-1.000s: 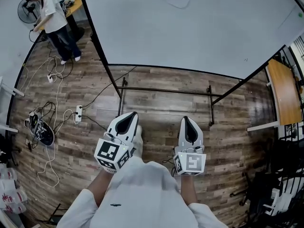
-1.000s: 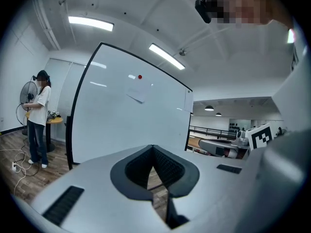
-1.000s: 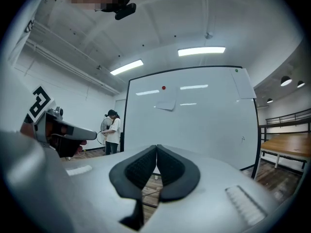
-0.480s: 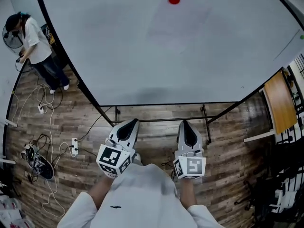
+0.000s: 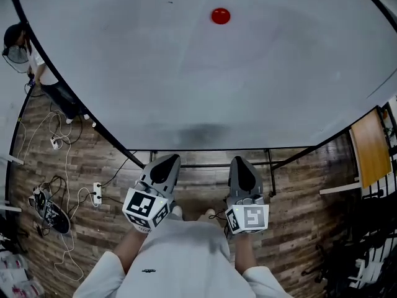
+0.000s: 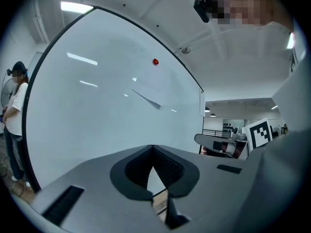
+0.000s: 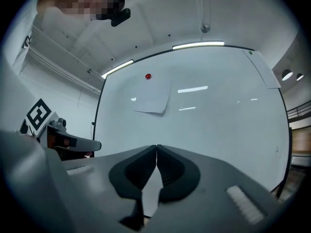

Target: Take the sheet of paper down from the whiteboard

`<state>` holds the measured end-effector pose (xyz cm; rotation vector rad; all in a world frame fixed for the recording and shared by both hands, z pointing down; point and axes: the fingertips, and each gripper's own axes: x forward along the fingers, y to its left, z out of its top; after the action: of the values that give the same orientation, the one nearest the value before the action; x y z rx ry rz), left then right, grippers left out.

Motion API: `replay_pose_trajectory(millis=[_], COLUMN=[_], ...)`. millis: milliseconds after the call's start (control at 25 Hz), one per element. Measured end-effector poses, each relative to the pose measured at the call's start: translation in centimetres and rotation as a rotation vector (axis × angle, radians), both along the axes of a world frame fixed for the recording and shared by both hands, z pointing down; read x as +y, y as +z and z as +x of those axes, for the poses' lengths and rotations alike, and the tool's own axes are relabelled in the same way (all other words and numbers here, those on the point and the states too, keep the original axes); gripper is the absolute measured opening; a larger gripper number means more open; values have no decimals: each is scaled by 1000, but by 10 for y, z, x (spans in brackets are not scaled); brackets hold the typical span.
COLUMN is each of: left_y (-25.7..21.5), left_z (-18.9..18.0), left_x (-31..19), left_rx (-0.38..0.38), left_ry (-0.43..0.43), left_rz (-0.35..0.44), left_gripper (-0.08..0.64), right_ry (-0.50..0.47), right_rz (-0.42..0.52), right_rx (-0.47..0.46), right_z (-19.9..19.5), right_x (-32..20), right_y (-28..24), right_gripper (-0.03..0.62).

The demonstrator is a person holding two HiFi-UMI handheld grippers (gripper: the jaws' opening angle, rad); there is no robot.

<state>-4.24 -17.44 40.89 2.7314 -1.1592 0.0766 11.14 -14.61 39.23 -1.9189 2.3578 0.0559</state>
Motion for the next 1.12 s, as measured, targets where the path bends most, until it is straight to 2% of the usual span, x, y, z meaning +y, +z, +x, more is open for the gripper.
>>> replay_pose_trajectory(millis=[280,400,520,680,760,1120], left_y=[0,-2,-5,-11,-14,-34], left_z=[7,15,17,20,22,30], left_x=[-10,-10,-10,-15,-19,-26], left_rx=[-5,0,-2,5,9,20], left_ry=[-66,-64,-65,-72,-73,-89], left_rz=[3,9,16,14,14,57], left_gripper=[-1,-1,0,0,-2,0], right_ry=[-59,-94,-131,-225,-251,-294], right_rz=[-3,16,43,64,85,122], right_rx=[9,35,45,1,-14,6], right_z=[14,12,7,-2,-5,-11], right_x=[-21,-28,-35,-49,-57,-91], right_y=[-2,-10,-23,-46,-60,-105], right_gripper=[2,35,39,115,115,141])
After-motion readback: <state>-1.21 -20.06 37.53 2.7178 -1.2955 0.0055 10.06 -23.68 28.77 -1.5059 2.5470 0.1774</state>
